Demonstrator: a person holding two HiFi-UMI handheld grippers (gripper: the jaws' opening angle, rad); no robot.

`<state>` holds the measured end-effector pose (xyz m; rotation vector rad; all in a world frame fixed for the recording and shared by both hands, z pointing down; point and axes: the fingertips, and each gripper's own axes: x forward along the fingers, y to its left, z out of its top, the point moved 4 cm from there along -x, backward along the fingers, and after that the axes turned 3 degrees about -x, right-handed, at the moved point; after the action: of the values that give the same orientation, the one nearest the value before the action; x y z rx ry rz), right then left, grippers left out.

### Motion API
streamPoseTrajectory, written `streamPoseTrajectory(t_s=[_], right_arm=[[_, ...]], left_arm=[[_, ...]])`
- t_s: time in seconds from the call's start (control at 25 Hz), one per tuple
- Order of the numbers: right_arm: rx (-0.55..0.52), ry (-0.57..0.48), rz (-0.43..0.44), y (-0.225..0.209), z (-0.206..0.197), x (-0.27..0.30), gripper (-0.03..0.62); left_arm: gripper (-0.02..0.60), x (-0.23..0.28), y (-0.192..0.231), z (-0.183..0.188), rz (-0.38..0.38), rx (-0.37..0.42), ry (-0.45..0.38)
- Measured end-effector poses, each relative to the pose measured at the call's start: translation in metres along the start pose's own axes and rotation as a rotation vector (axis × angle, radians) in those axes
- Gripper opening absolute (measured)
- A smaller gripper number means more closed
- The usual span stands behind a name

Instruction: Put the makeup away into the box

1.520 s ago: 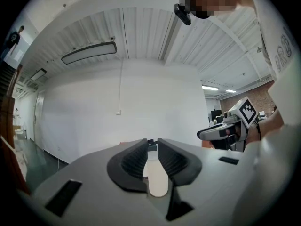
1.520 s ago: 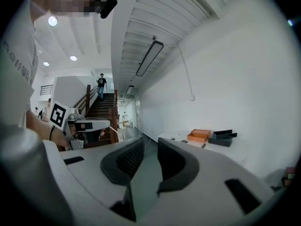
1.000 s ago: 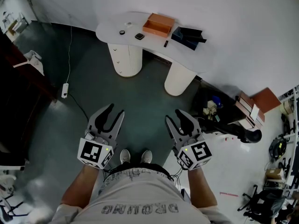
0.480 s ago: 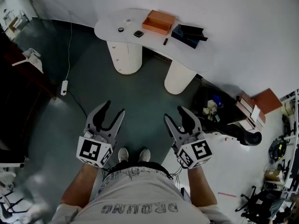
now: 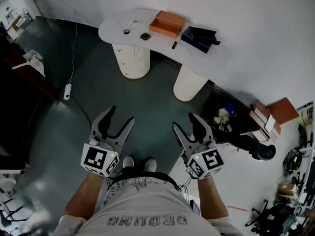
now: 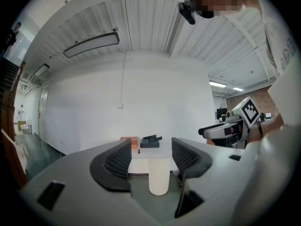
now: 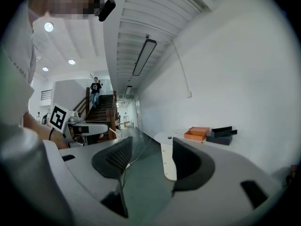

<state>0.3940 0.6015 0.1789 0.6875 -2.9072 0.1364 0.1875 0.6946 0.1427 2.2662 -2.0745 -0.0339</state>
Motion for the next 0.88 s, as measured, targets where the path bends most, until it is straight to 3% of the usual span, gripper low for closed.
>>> streamPoseTrajectory(t_s=[0.48,0.88], right_arm=[[-0.009,0.029,0.014,-0.020,-0.003,0.028,0.279],[-0.009,0.047,0.001,-0.042,-0.002,0.084,0.281]], left_arm=[[0.284,0.029,0.015,-0.010,-0.011,-0.023,0.008],[0.284,0.074,0.058,-0.015,-0.026,-0.031,0.015]])
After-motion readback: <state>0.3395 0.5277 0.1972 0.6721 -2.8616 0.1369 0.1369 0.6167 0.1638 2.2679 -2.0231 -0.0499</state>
